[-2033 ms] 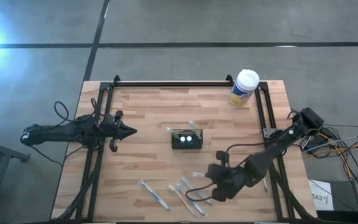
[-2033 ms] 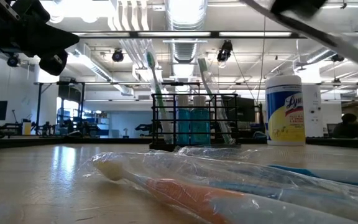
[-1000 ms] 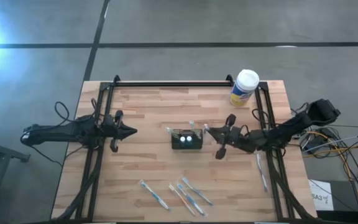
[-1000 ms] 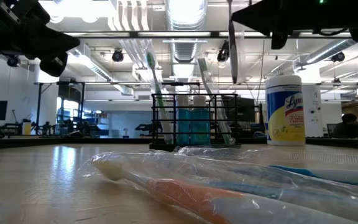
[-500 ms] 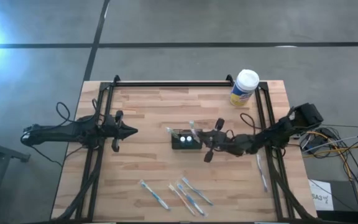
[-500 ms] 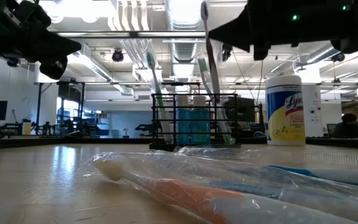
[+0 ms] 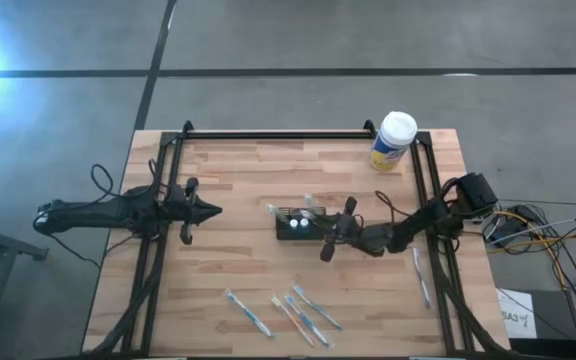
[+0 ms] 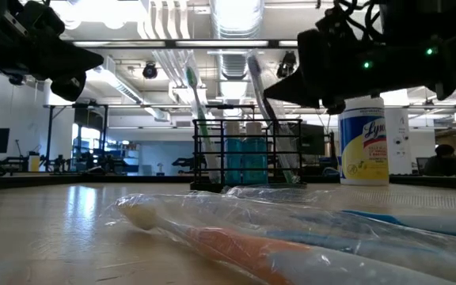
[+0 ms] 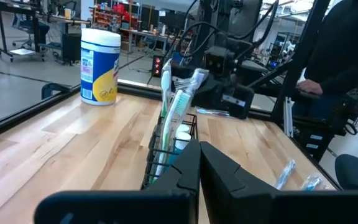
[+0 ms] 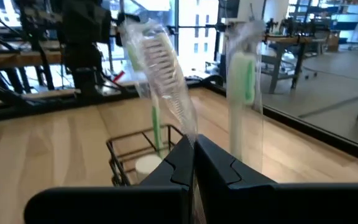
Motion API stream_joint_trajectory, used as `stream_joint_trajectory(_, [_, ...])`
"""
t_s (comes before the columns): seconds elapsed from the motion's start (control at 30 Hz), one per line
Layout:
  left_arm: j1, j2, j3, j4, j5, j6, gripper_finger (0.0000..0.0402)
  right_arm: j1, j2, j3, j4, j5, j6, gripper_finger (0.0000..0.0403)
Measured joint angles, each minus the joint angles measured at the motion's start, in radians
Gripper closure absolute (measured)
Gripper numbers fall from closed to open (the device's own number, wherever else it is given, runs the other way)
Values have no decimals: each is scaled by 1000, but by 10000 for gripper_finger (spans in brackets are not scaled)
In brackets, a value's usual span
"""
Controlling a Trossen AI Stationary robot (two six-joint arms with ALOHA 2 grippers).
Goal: Pick & Place toothbrushing station
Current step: Put the purple toothbrush into the black organizer
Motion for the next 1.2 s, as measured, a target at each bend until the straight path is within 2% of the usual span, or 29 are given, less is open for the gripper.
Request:
stream_joint_trajectory(0.27, [-1,0,0,0,0,1,392,0,53,2,5,26,24,395])
stream_joint_trajectory(0.7, [0,0,0,0,3,18,392,2,48,1,-5,18,34,390])
stream_joint_trajectory(1.2, [0,0,0,0,4,28,392,14,19,30,-6,-21,41,255])
